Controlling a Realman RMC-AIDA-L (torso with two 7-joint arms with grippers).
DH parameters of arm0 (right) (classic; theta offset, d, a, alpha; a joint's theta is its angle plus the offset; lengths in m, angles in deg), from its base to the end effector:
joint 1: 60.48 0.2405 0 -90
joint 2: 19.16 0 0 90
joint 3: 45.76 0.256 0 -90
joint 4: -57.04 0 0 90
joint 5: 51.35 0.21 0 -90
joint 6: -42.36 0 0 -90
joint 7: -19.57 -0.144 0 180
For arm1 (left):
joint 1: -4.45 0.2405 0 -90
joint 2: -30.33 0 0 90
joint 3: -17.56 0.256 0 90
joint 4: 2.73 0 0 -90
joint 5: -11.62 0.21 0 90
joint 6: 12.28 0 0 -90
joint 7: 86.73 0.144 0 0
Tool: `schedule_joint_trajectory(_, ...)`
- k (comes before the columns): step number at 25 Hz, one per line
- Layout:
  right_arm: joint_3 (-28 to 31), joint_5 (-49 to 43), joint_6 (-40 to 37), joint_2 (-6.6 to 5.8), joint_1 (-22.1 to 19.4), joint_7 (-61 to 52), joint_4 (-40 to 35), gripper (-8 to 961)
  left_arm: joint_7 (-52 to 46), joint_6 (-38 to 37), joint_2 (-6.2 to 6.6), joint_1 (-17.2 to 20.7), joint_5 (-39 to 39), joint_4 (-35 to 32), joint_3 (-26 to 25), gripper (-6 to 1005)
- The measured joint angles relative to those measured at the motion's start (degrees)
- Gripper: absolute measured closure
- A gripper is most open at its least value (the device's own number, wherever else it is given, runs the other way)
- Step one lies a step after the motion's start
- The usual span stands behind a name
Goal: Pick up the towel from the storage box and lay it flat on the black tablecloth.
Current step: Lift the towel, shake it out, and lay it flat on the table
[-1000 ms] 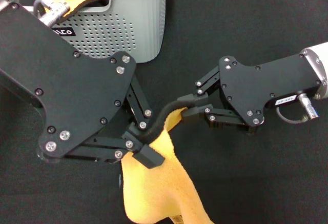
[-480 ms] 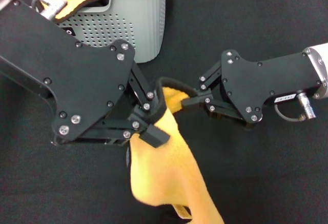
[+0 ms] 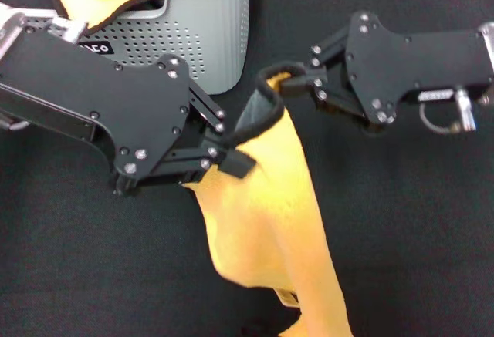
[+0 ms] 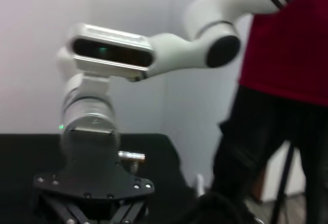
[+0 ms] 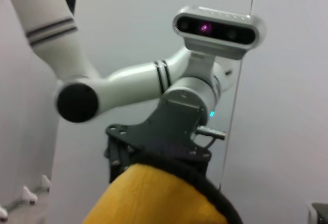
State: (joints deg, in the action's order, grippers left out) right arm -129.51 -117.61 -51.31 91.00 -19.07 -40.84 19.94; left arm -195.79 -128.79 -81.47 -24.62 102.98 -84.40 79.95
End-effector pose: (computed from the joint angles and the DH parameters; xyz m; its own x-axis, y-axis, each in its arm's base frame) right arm 0.1199 0.3465 0.0034 0.6908 0.2302 -0.6854 0.2331 -0.9682 -0.0902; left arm -0.1210 0.2813 0.0923 0.9270 0.0052 0.3750 -0.0635 -0.9833 0.1706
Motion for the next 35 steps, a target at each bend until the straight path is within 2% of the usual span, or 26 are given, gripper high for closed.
schedule_joint_trajectory(6,2.4,-7.8,7.0,0.55,1.0,-7.9,-10.7,949,7.2,0.4,-4.68,3.0,3.5,4.7,-8.2,964)
schedule_joint_trajectory(9,4.1,-10.0,8.6,1.1,1.8,-9.6,-13.7,949,12.4,1.1,-6.43,4.5,4.6,9.7,-12.2,964)
schedule_joint_trajectory(11,4.6,-10.2,8.7,1.21,2.6,-10.4,-14.5,949,14.5,1.4,-6.85,5.1,4.7,11.5,-13.2,964)
schedule_joint_trajectory(12,4.7,-10.3,8.7,1.24,3.0,-11.0,-14.9,949,22.0,1.6,-7.8,7.3,3.8,16.5,-14.8,964)
schedule_joint_trajectory(16,4.6,-11.2,9.0,1.78,4.5,-13.0,-15.2,949,32.4,1.7,-8.27,10.3,-0.5,25.3,-15.0,964)
schedule_joint_trajectory(21,4.7,-15.5,9.8,3.33,7.1,-16.7,-16.0,949,41.3,2.4,-7.99,10.9,-2.9,37.5,-15.6,963)
schedule_joint_trajectory(26,4.7,-16.5,11.0,4.23,7.7,-17.2,-16.8,949,44.6,5.7,-8.02,10.5,0.1,41.5,-15.3,963)
schedule_joint_trajectory(32,4.7,-16.7,12.2,3.85,7.9,-17.7,-16.8,949,49.8,6.2,-8.08,9.5,1.1,47.7,-15.3,963)
schedule_joint_trajectory(35,4.7,-17.5,12.7,4.16,7.7,-17.7,-16.5,949,52.4,7.2,-8.23,9.4,1.2,50.3,-15.2,962)
